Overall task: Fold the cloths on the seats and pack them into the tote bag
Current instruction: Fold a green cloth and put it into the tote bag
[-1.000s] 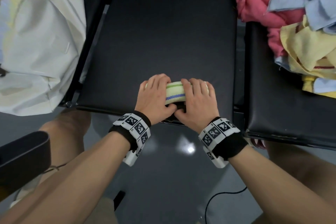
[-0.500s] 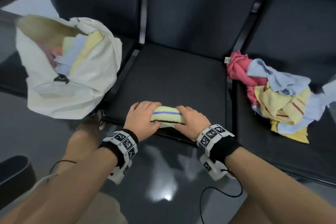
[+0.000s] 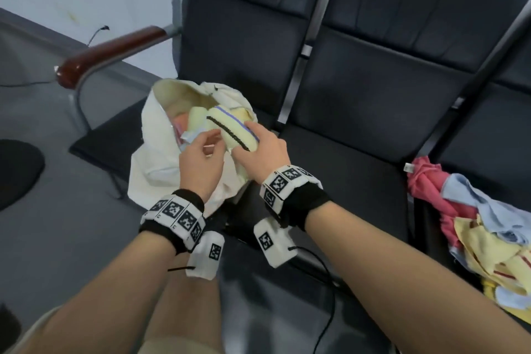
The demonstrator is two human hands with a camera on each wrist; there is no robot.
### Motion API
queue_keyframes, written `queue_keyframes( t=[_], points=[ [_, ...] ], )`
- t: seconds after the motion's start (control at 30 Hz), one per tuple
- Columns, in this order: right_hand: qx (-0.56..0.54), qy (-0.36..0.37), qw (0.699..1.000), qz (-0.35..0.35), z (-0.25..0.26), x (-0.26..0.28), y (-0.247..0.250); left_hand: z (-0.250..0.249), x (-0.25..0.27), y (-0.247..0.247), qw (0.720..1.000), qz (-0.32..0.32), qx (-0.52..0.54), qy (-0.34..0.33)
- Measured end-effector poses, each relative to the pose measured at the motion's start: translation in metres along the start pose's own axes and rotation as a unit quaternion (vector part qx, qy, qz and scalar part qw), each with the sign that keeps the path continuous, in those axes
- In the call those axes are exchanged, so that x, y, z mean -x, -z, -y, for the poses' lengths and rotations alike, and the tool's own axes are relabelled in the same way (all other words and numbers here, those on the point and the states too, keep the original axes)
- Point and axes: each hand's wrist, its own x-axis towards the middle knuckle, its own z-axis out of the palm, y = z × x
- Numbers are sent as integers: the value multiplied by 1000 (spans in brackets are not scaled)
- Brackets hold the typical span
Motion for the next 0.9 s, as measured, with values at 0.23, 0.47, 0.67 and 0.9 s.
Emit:
queue_keyframes(
  t=[0.23,0.47,0.67,0.9],
  points=[
    [-18,-31,999,-15,45,-79,-71,43,-85,25,980,71,118,142],
    [49,-39,995,80,45,-131,-115,73,-142,22,945,118,189,240],
    [72,-60,983,157,28,-148,-152,109,-154,18,948,103,164,251],
    [93,2,989,115,26,-126,-131,92,-131,21,990,73,-28,114]
  ],
)
